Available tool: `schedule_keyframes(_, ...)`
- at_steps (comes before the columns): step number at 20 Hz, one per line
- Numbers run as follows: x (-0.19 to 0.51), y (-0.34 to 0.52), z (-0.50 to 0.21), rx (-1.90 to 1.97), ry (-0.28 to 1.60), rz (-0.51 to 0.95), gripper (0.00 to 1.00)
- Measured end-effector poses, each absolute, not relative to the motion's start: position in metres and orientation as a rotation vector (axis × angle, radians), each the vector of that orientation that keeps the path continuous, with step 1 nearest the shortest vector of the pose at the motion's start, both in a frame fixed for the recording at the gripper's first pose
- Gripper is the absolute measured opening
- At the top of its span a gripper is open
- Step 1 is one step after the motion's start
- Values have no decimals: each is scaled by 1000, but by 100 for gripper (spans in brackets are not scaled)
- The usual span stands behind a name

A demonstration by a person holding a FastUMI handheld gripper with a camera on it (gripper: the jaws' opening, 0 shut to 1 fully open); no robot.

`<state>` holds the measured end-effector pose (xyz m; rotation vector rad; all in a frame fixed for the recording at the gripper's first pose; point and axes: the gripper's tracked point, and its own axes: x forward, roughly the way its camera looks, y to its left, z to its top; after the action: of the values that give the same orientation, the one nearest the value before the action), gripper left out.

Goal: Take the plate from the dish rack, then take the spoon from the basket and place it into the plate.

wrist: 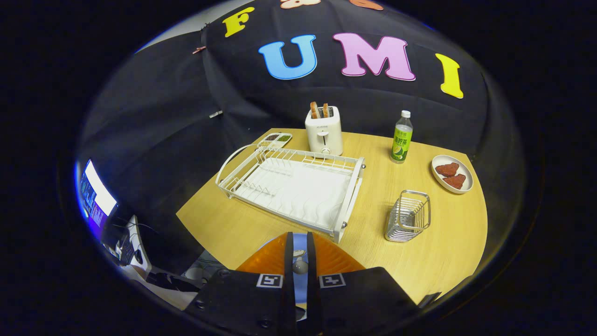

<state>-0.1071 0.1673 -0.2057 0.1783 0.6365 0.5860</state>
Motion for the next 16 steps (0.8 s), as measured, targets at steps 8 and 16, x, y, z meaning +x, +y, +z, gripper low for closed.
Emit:
schedule_keyframes(8,-124,183,-254,126,640,615,14)
schedule_keyframes(16,-150,188,-311,102,789,651,13)
